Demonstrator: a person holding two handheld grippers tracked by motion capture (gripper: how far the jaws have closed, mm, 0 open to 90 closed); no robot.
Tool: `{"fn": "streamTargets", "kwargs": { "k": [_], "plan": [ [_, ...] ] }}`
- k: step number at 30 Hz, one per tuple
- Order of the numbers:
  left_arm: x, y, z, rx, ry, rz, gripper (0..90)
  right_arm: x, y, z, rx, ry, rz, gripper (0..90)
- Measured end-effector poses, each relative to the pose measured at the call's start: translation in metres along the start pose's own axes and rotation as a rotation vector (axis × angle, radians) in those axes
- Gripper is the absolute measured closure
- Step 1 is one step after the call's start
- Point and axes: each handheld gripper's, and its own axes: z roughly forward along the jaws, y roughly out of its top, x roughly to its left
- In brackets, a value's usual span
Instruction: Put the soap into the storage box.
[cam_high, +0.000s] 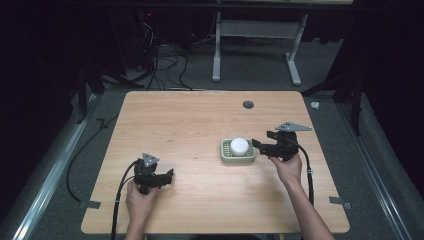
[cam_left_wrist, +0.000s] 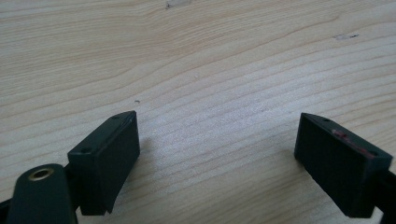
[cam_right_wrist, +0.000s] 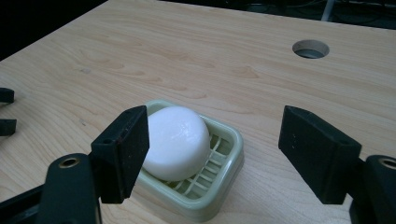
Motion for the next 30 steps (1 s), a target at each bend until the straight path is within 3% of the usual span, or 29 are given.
{"fn": "streamTargets", "kwargs": {
  "k": [30],
  "plan": [
    [0.0,0.0,0.0,-0.001,0.0,0.0,14.6,-0.017,-0.012,-0.035,-0.041,-0.049,0.038,26.0]
  ]
}}
